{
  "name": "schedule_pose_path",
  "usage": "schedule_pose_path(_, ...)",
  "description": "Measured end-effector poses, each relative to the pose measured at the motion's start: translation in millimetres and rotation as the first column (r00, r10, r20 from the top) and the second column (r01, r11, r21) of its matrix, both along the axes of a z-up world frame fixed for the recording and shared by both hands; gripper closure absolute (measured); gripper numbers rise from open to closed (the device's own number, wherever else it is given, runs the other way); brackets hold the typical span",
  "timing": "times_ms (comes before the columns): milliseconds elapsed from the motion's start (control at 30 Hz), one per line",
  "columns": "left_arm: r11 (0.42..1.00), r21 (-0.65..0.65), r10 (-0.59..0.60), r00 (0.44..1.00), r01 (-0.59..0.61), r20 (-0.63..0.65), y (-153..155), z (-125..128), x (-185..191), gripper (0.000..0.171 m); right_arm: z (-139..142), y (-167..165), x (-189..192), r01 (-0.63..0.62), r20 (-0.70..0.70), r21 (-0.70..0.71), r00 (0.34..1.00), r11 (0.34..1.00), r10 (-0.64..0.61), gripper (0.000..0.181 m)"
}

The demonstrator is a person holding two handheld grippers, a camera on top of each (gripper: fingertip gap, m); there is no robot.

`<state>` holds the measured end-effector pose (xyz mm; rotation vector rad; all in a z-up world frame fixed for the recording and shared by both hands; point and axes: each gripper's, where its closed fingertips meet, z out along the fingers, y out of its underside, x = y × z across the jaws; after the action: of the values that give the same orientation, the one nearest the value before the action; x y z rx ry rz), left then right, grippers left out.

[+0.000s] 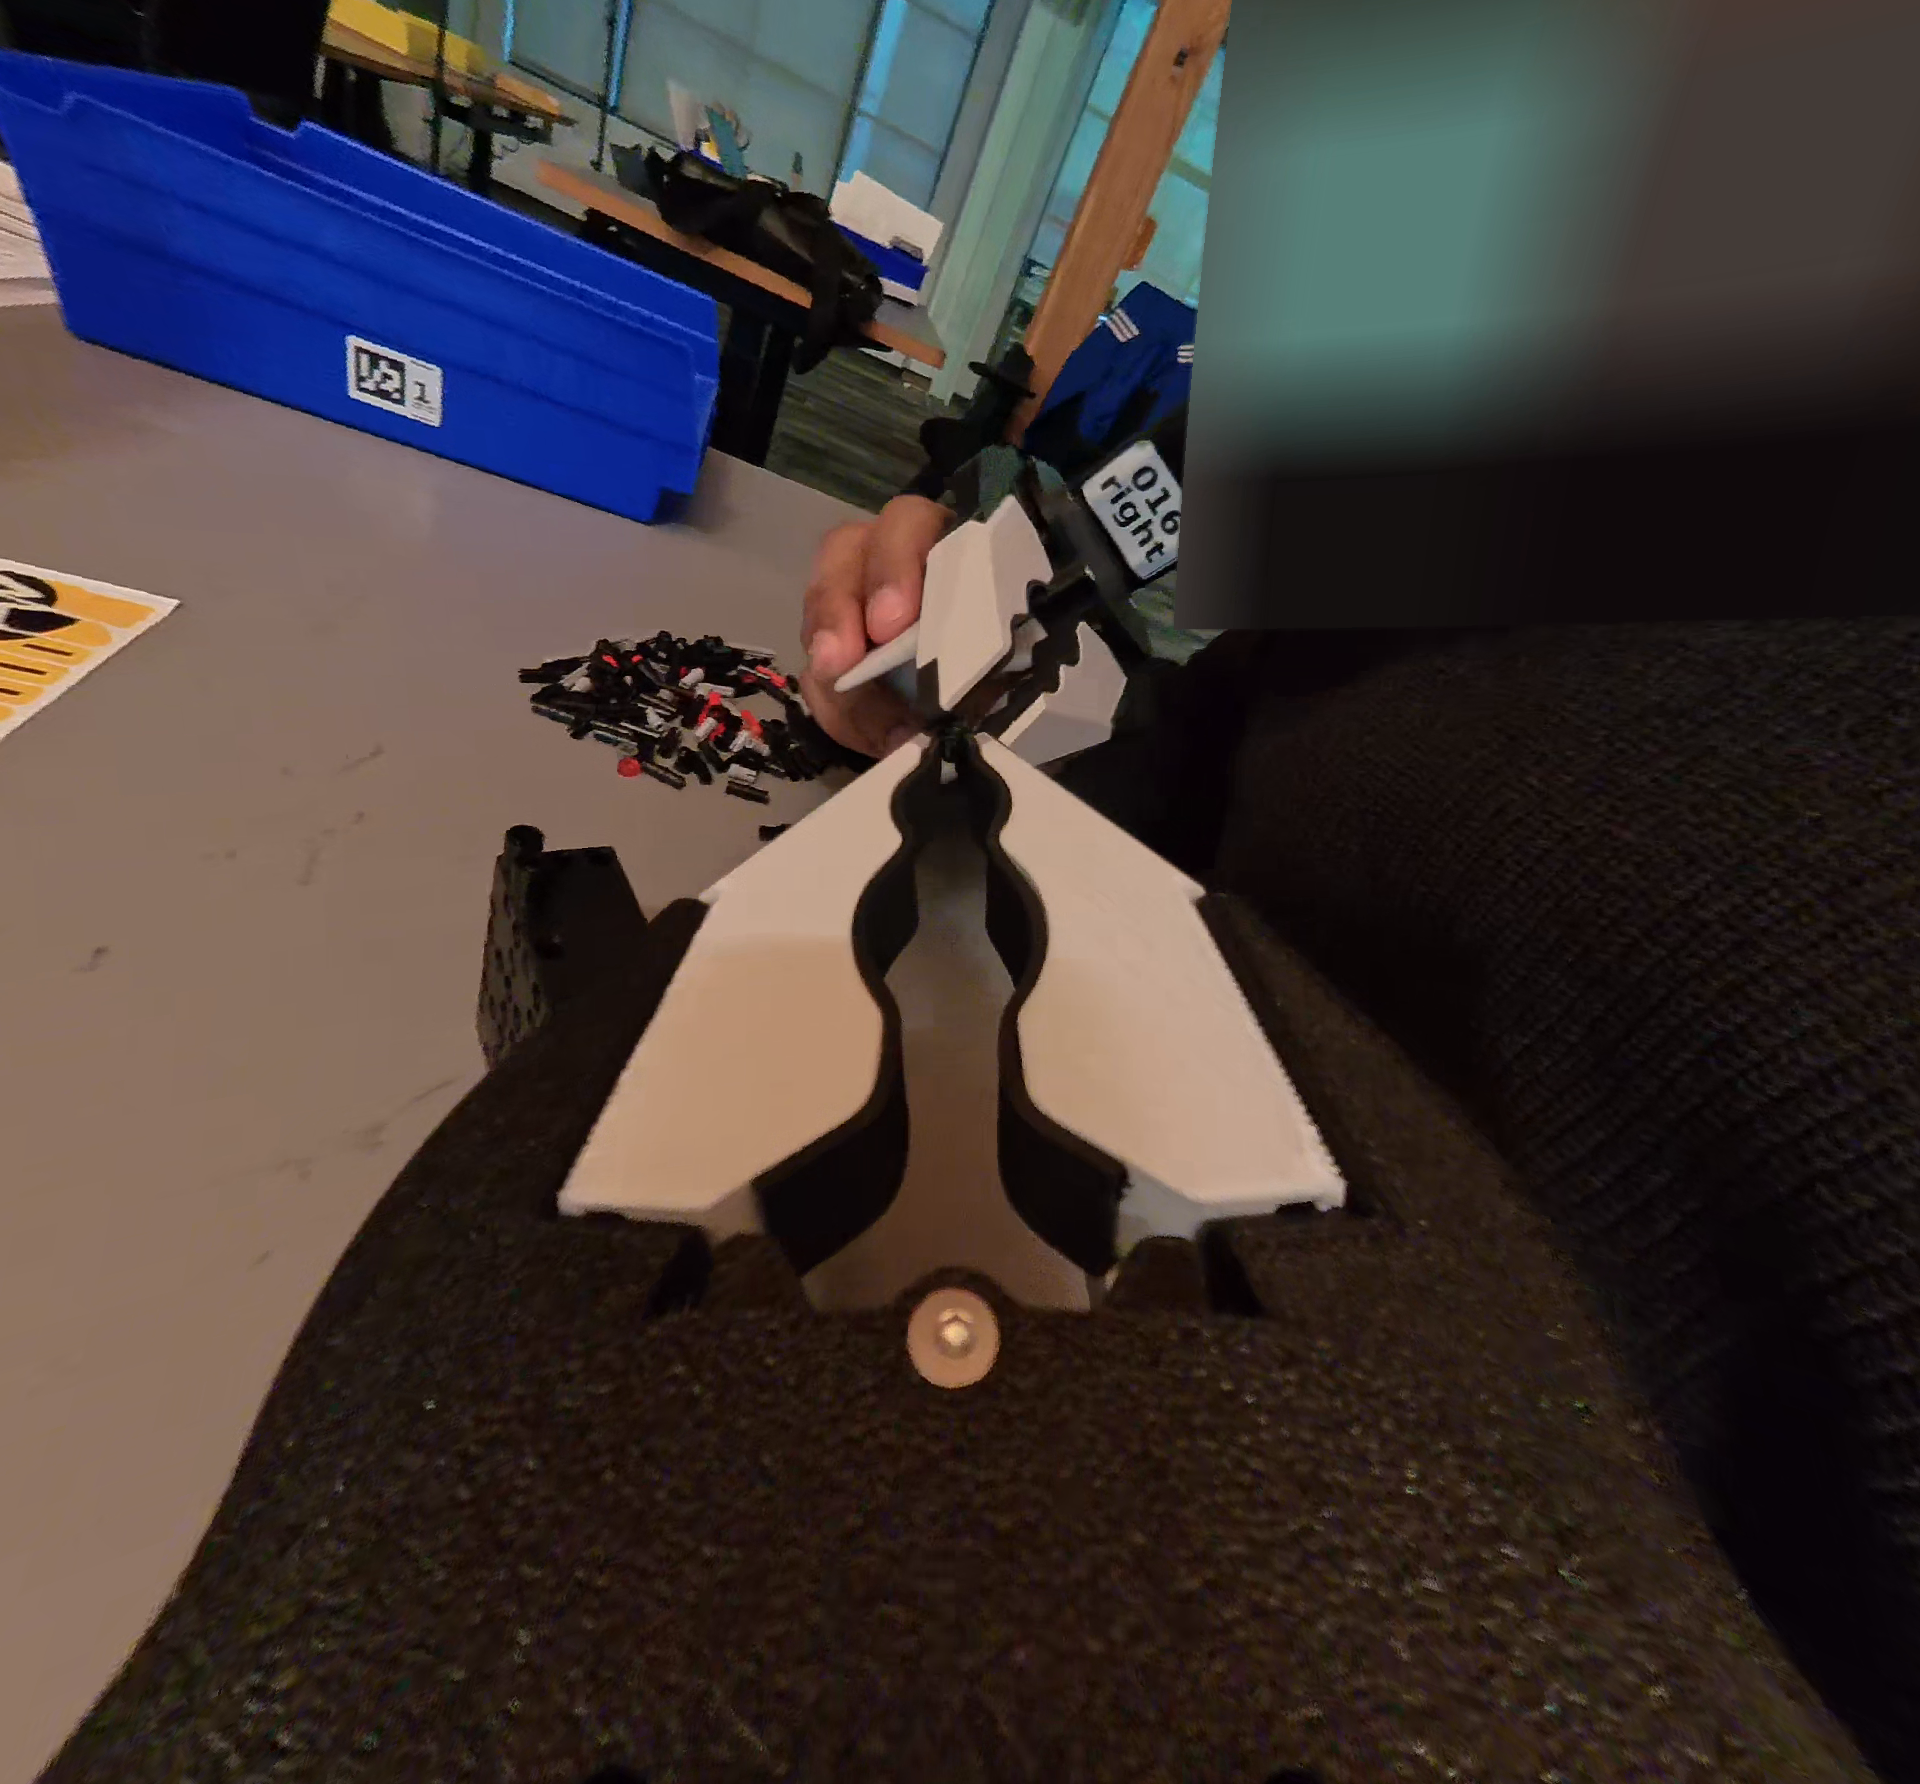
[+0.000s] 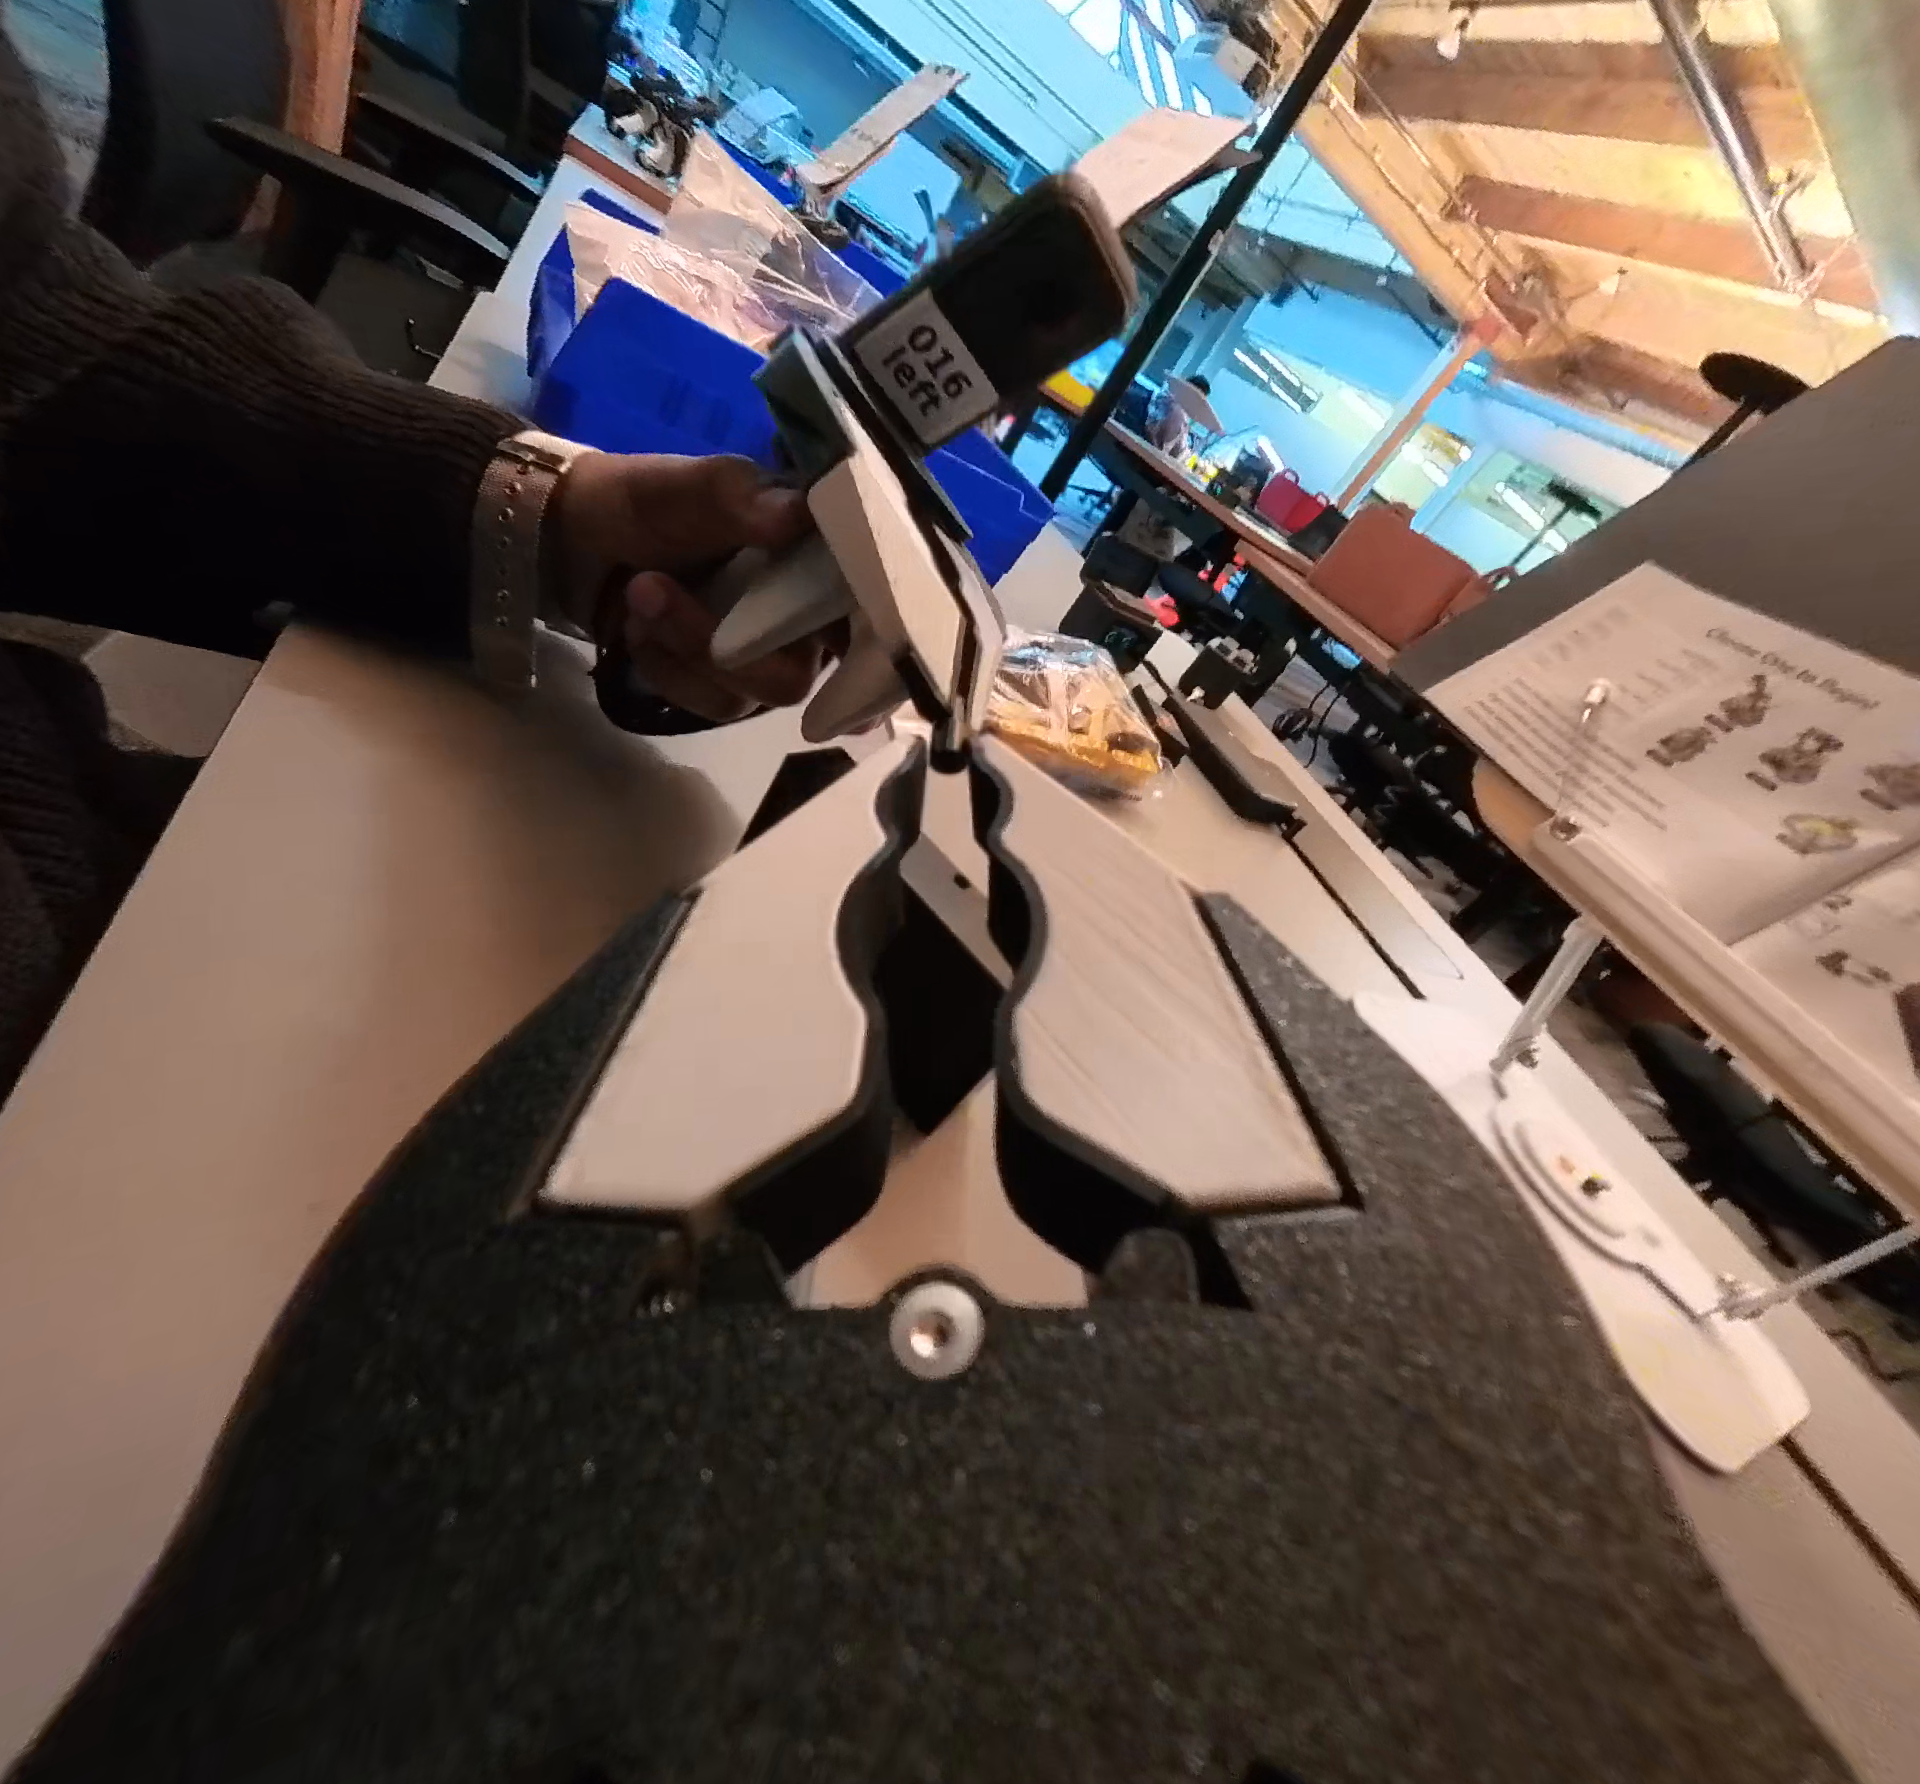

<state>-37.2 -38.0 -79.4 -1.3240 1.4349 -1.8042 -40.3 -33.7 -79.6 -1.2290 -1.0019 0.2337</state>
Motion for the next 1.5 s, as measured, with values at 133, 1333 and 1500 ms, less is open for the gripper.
schedule_pose_path(133,0.992,0.017,0.126,0.992,-0.126,-0.01,24,0,-1,0.168,-4,3,5,0.012,-0.013,-0.049,1.0,0.999,-0.013,0.173)
schedule_pose_path(1333,0.8,0.561,0.309,0.657,0.211,-0.688,54,-57,-9,0.169,-13,5,12,0.047,0.017,-0.083,0.999,0.995,-0.045,0.176)
schedule_pose_path(1500,0.777,0.574,0.323,0.618,0.259,-0.717,57,-58,-4,0.168,-12,5,12,0.045,0.011,-0.082,0.999,0.996,-0.044,0.176)
